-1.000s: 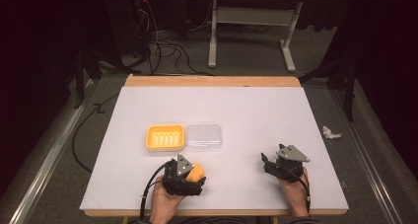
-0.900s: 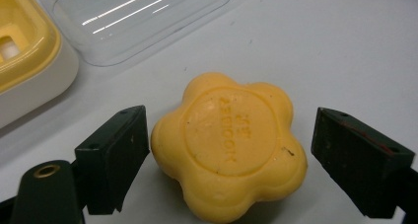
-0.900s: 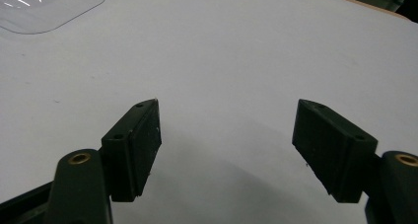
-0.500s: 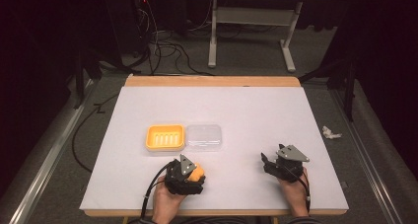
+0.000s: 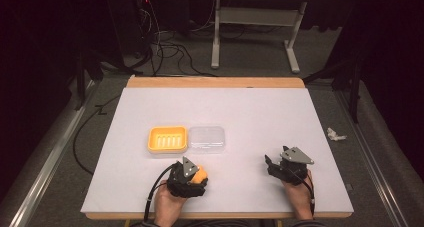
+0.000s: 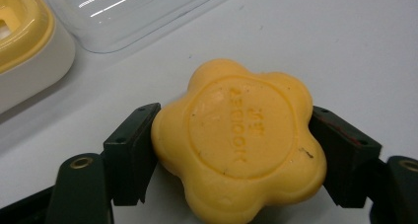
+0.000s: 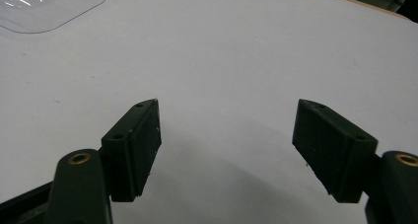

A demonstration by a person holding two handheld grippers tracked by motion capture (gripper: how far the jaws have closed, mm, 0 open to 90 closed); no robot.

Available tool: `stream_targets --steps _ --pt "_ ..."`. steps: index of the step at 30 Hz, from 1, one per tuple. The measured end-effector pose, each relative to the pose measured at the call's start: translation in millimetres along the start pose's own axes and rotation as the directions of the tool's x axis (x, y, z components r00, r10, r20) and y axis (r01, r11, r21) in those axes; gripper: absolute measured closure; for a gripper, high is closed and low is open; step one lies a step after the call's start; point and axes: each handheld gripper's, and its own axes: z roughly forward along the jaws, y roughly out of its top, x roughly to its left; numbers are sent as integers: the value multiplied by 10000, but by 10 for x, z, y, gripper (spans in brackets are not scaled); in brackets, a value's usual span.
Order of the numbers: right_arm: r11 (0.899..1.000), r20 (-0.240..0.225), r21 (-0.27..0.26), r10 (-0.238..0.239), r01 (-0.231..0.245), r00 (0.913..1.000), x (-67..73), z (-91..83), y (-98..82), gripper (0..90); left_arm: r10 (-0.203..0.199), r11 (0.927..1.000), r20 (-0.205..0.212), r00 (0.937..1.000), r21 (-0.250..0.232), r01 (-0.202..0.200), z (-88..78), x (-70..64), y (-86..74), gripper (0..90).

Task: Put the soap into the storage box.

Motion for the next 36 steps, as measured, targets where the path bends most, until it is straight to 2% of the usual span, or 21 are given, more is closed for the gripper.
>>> stream_targets --steps 5,9,19,24,29,36 --pt "10000 -16 -35 17 -17 10000 -3 -2 -1 272 236 9997 -7 9997 8 -236 -16 -2 5 274" --pt "10000 -8 -20 -4 4 10000 -1 -3 -1 272 136 9998 101 9999 -178 -134 -55 1 42 275" --pt "10000 20 -13 -2 2 10000 0 -1 -1 272 263 9992 271 9993 -307 -255 -148 -16 140 275" --pt "10000 30 4 27 -27 10000 4 -1 0 272 199 9996 423 9989 -218 -190 -184 -12 185 275" --pt "10000 19 -2 7 -7 10000 2 -3 0 272 -262 9991 736 9969 -316 286 -217 -7 257 275" --pt "10000 18 -7 22 -22 10000 1 -3 0 271 -253 9985 868 9959 -457 293 -267 -15 360 275"
